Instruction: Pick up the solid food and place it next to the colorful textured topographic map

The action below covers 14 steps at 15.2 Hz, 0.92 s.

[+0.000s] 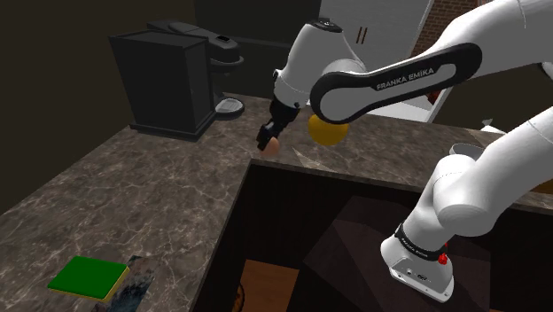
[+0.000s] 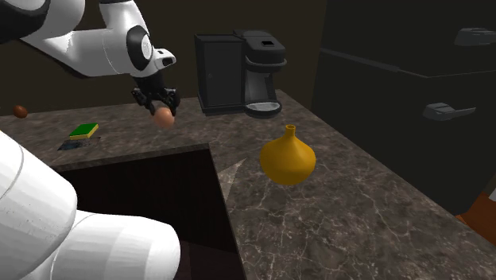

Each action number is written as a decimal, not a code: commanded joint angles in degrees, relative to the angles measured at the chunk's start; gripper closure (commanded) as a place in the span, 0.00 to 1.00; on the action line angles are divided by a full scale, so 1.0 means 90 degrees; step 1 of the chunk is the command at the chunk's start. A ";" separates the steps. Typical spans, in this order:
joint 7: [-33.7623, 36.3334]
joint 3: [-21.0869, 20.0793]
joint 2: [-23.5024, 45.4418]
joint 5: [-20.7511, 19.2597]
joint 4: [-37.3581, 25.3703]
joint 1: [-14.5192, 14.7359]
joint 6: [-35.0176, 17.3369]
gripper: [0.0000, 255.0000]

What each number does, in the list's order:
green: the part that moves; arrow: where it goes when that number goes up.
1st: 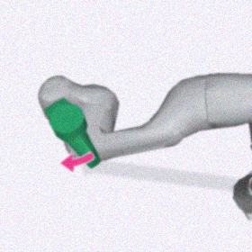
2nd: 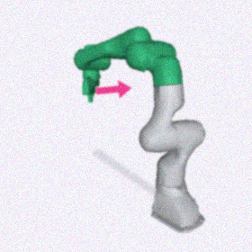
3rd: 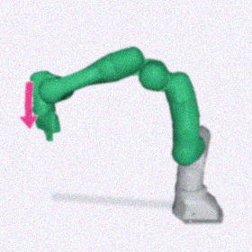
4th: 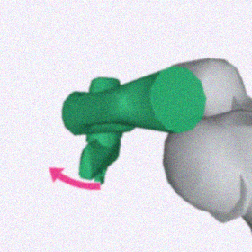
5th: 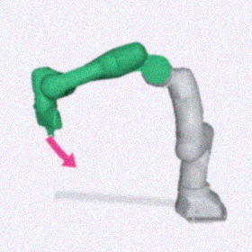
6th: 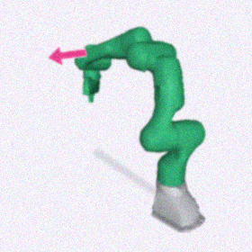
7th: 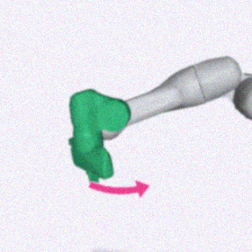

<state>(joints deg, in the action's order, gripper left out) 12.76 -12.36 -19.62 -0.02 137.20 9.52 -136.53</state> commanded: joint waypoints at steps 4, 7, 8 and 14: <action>0.0934 -0.0602 0.0898 -0.0398 -0.0920 0.0054 0.0071 1.00; 0.1495 -0.0902 0.1465 -0.0743 -0.1537 0.0112 0.0192 1.00; 0.1682 -0.0990 0.1663 -0.0873 -0.1758 0.0143 0.0246 1.00; 0.2737 -0.1352 0.2952 -0.1730 -0.3264 0.0506 0.0730 1.00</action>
<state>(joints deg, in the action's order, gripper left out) 35.89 -24.13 4.95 -14.28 110.31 13.40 -130.86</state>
